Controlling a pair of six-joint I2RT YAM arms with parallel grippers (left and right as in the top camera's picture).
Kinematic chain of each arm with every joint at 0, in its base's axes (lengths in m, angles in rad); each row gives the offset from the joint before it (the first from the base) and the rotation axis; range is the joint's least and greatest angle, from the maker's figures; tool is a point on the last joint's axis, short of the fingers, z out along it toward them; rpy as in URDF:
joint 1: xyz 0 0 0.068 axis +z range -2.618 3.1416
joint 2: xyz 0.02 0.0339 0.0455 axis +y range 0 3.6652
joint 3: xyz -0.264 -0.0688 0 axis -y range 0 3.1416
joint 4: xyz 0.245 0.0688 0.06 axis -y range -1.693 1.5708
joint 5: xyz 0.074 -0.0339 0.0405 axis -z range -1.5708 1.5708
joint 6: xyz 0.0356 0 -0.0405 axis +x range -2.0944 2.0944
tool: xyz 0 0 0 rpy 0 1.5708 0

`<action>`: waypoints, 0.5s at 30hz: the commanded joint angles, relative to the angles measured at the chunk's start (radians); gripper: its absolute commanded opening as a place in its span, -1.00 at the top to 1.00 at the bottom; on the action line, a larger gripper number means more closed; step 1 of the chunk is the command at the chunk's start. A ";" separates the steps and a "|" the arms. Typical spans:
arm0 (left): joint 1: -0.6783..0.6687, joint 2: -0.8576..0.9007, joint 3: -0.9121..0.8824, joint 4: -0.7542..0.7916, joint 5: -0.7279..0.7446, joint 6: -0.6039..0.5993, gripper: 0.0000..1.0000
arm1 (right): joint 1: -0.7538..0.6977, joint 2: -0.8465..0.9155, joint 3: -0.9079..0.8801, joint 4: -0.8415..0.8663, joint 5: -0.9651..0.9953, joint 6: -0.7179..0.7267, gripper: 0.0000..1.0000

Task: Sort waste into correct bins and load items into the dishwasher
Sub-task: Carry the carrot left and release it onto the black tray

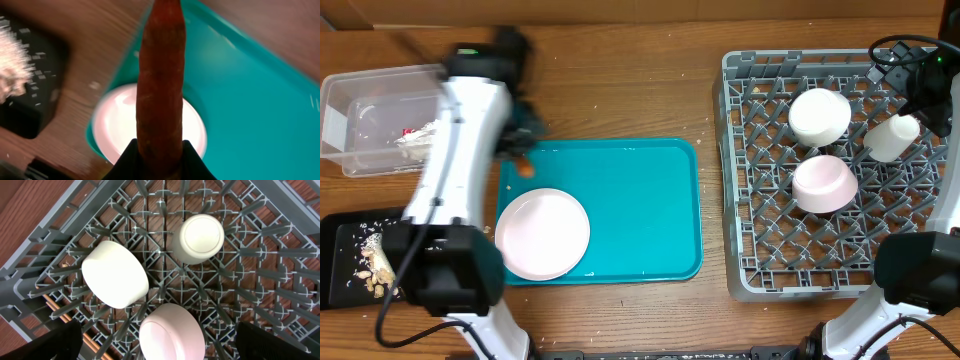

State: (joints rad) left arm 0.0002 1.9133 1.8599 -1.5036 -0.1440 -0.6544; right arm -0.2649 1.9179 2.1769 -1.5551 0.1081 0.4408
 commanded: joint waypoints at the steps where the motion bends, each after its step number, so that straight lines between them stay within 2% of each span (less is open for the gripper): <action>1: 0.166 -0.010 0.021 -0.007 -0.020 -0.076 0.85 | 0.003 -0.018 0.015 0.005 0.002 0.005 -1.00; 8: 0.496 -0.008 0.011 0.018 0.026 -0.145 0.83 | 0.003 -0.018 0.015 0.005 0.002 0.005 -1.00; 15: 0.641 -0.007 -0.095 0.146 0.048 -0.146 0.82 | 0.003 -0.018 0.015 0.005 0.002 0.005 -1.00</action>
State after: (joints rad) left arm 0.6266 1.9133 1.8179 -1.3838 -0.1173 -0.7799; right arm -0.2649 1.9179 2.1769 -1.5555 0.1085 0.4416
